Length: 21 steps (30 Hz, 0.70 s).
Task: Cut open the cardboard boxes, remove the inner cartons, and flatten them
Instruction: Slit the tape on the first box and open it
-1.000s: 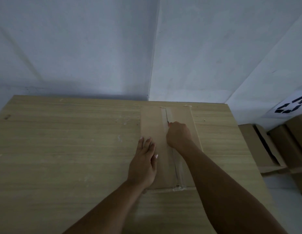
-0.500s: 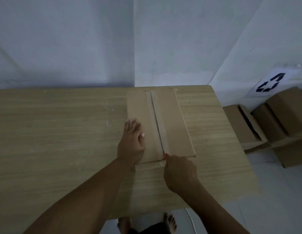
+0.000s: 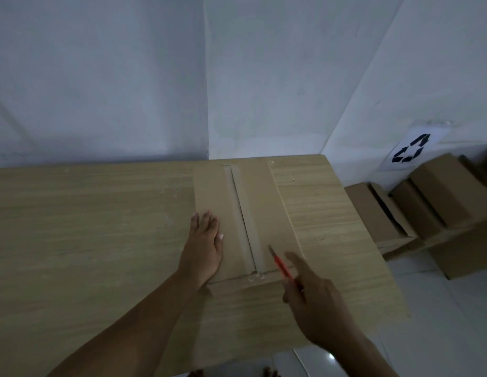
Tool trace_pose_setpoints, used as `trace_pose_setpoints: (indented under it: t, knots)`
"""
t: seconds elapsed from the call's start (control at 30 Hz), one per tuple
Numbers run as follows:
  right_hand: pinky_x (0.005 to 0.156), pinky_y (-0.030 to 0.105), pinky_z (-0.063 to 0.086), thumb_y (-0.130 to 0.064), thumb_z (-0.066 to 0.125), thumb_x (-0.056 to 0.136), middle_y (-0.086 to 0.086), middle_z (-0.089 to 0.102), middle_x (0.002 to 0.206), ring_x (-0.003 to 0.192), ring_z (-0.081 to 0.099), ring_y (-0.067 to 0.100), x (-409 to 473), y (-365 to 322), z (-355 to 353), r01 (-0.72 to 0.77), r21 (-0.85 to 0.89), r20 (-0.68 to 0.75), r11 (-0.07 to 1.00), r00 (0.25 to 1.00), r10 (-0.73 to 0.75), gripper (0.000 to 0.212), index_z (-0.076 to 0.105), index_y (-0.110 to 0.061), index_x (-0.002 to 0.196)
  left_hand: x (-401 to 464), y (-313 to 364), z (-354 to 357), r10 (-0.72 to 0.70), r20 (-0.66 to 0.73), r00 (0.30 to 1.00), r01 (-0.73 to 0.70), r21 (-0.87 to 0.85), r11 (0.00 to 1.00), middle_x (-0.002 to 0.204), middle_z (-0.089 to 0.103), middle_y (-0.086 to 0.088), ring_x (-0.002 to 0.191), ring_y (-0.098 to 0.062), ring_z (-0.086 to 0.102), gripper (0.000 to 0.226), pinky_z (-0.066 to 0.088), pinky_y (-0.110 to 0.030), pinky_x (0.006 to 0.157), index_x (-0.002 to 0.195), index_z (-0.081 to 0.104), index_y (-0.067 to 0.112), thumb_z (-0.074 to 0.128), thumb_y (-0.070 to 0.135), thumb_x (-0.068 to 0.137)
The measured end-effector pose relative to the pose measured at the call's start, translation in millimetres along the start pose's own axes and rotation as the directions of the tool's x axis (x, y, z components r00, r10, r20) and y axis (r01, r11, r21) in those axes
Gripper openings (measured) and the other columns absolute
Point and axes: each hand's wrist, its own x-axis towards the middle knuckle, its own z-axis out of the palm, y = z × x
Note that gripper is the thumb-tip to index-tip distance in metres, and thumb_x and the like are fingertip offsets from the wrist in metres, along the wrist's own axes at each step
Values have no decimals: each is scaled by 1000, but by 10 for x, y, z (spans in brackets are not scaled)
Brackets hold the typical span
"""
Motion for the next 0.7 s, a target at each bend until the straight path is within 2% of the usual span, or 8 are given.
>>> trace_pose_setpoints:
  t: [0.1, 0.2, 0.3, 0.4, 0.5, 0.57, 0.6, 0.7]
  knots:
    - [69, 33, 55, -30, 49, 103, -12, 70, 81, 69, 65, 2, 284, 72, -144, -36, 11, -82, 999, 996, 37, 31, 48, -34, 133, -43, 27, -30, 22, -29, 999, -22, 19, 1000, 151, 44, -20, 145, -44, 27, 61, 21, -47, 121, 137, 55, -1, 32, 38, 96]
    - [56, 23, 44, -26, 48, 103, -10, 70, 83, 66, 62, 2, 608, 14, -305, -56, -37, -115, 998, 992, 51, 21, 54, -34, 121, 5, 24, -98, 67, -92, 994, -59, 87, 994, 137, 59, -17, 136, -38, 43, 49, 29, -45, 119, 122, 68, 4, 44, 32, 89]
    - [54, 25, 43, -24, 46, 103, -4, 69, 86, 67, 60, 8, 972, -130, -477, -37, -124, -124, 992, 992, 22, 20, 53, -34, 119, 130, -1, -157, 51, -161, 986, -42, 59, 997, 126, 66, -11, 129, -36, 48, 41, 34, -42, 115, 115, 72, 8, 52, 28, 85]
    - [53, 18, 32, -20, 45, 104, 0, 63, 96, 70, 51, 2, 1387, -260, -628, 13, -156, -154, 988, 987, -37, 24, 57, -26, 123, 352, 0, -207, 45, -214, 976, -37, 42, 998, 121, 68, -11, 123, -38, 55, 39, 36, -45, 113, 114, 72, 8, 54, 26, 84]
    - [57, 22, 33, -18, 47, 101, 3, 63, 102, 73, 49, 7, 1856, -319, -729, 74, -161, -193, 984, 976, -105, 26, 61, -26, 122, 613, 29, -285, 31, -274, 961, -18, 52, 998, 117, 69, -12, 116, -36, 57, 35, 36, -45, 111, 113, 71, 6, 62, 21, 82]
    - [66, 28, 42, -19, 46, 100, 3, 66, 107, 81, 55, 16, 2166, -357, -744, 101, -167, -169, 981, 977, -129, 29, 63, -30, 120, 771, 54, -336, -32, -282, 959, 45, 37, 998, 119, 67, -13, 117, -36, 56, 34, 39, -46, 110, 117, 69, 5, 68, 16, 85]
    - [76, 33, 47, -20, 45, 100, 2, 66, 111, 89, 57, 20, 2311, -380, -741, 104, -186, -154, 977, 979, -134, 30, 64, -33, 120, 849, 64, -358, -76, -269, 960, 85, 22, 996, 120, 66, -13, 117, -36, 56, 37, 42, -46, 108, 120, 67, 5, 71, 16, 85]
    - [98, 44, 44, -23, 41, 100, -3, 63, 121, 109, 57, 22, 2722, -464, -731, 120, -267, -92, 956, 985, -149, 34, 64, -38, 121, 1129, 72, -395, -165, -273, 948, 173, 6, 985, 120, 61, -14, 114, -36, 52, 46, 49, -46, 95, 130, 61, 10, 70, 20, 86]
